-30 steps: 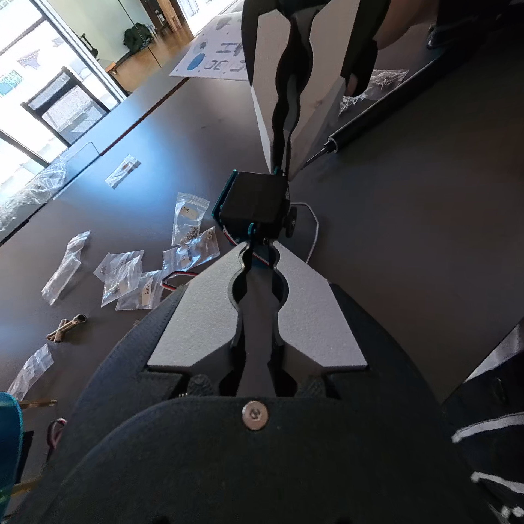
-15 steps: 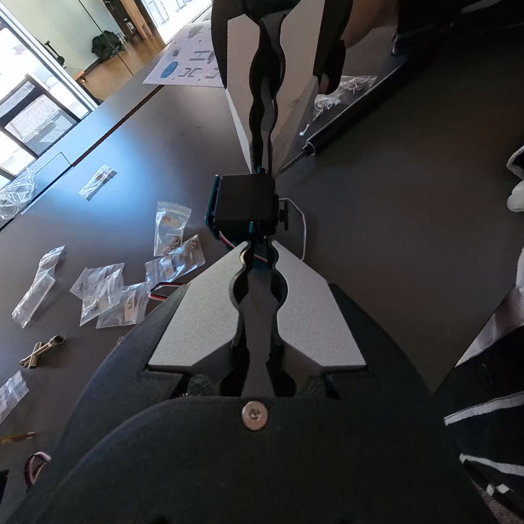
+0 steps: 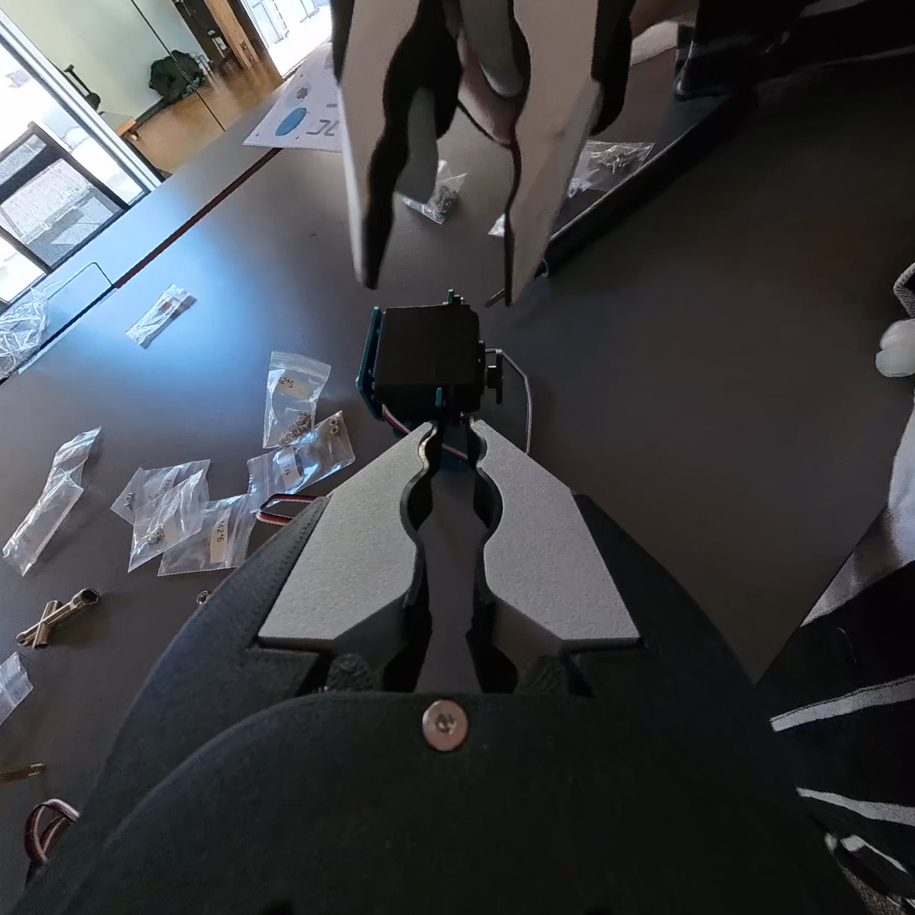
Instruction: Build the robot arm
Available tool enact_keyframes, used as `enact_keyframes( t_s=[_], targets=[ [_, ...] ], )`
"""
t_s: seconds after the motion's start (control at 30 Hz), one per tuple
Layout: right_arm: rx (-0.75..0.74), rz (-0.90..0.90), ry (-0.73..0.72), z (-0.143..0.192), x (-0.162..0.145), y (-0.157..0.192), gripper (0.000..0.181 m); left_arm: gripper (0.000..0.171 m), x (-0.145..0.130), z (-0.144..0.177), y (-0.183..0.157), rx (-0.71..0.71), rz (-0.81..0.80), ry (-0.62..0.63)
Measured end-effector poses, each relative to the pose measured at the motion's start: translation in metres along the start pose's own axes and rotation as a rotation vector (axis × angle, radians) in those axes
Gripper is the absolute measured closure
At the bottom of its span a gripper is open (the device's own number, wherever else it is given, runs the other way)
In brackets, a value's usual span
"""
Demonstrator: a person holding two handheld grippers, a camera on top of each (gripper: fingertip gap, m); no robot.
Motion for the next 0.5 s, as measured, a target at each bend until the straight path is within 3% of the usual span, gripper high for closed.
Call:
enact_keyframes(
  t_s=[0.1, 0.23, 0.37, 0.5],
  targets=[
    [-0.086, 0.084, 0.066, -0.01, 0.008, 0.001, 0.113, 0.164, 0.001, -0.001, -0.001, 0.007, -0.004, -0.001],
    [-0.038, 0.082, 0.108, -0.022, 0.011, 0.001, 0.124, 0.164, 0.001, -0.001, -0.002, 0.02, -0.012, -0.003],
    [0.051, 0.021, 0.161, -0.027, 0.013, -0.003, 0.123, 0.164, 0.0, -0.001, -0.001, 0.053, -0.025, 0.008],
    [0.029, 0.042, 0.175, -0.024, 0.019, 0.002, 0.124, 0.165, 0.001, -0.001, -0.003, 0.038, -0.006, -0.012]
  ],
)
Point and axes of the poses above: each gripper's, where its closed fingertips meet, z back along the fingers, x out of its top, y = z × x across the jaws, the point moved 4 cm from there along z, back along the fingers, and after that the axes turned 12 degrees about y, right-handed, at the moved point
